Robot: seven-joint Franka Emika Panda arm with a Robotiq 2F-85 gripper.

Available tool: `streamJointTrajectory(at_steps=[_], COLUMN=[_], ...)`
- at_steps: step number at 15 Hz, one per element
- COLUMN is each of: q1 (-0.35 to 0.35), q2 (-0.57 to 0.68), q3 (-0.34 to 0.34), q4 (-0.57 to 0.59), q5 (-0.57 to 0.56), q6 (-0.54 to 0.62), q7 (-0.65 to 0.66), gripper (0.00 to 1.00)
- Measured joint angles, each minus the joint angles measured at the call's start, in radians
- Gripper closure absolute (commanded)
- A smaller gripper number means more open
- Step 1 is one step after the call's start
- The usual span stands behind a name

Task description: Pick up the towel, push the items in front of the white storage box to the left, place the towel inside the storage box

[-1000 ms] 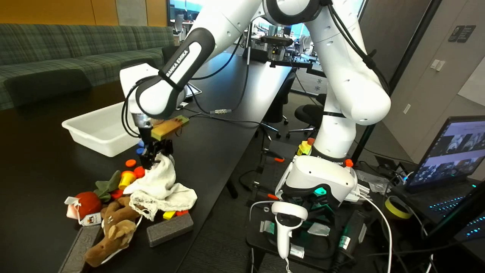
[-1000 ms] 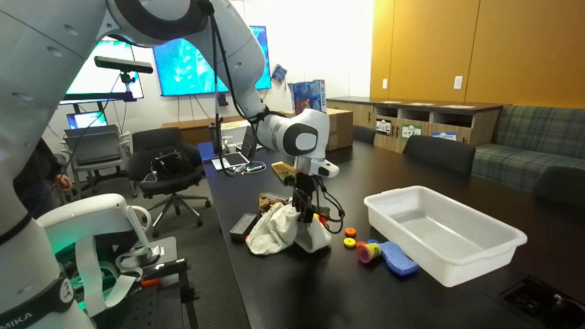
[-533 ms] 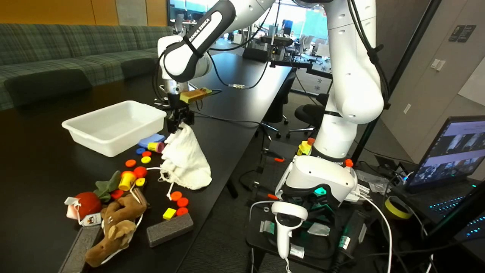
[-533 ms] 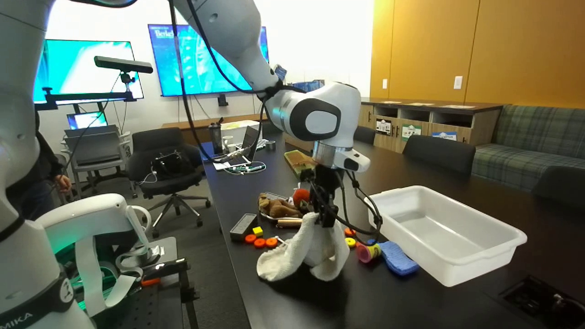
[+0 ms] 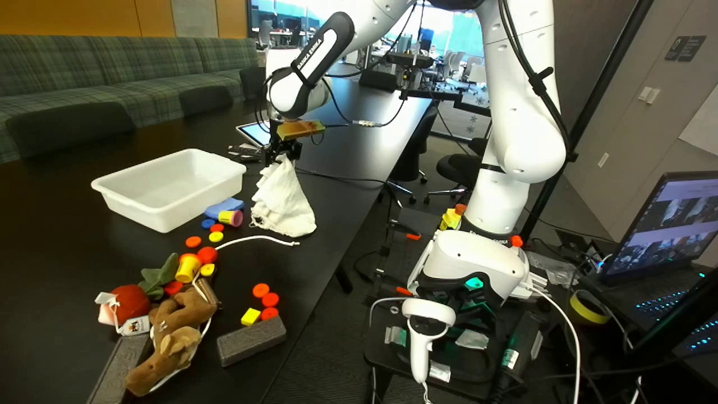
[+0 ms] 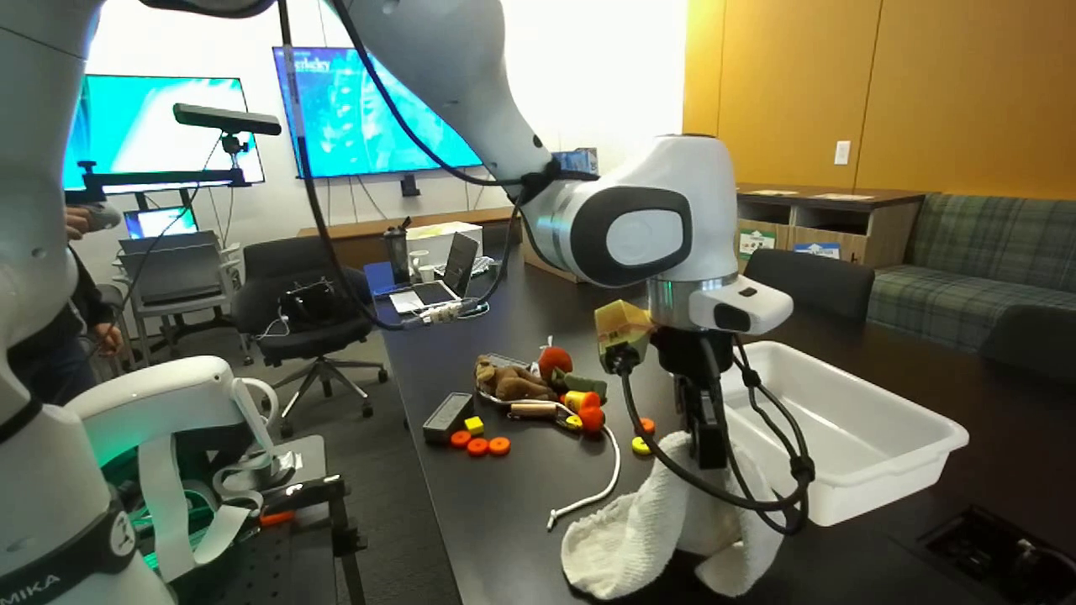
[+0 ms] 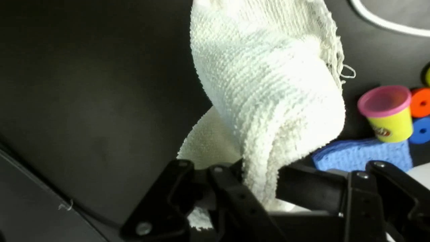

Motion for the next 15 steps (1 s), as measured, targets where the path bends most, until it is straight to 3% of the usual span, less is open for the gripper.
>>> streamJointTrajectory(at_steps=[3, 7, 12, 15], q1=[0.043, 0.138, 0.258, 0.298], q2=[0.113, 0.349, 0.636, 0.726], q3=[-0.063, -0.171, -0.322, -0.378], q4=[0.050, 0.199, 0.415, 0.515], q5=[-0.056, -0.051, -0.014, -0.009], q6=[0.146, 0.271, 0.269, 0.186], q7=[0.149, 0.366, 0.649, 0.796], gripper=[0.86, 0.86, 0.87, 0.86])
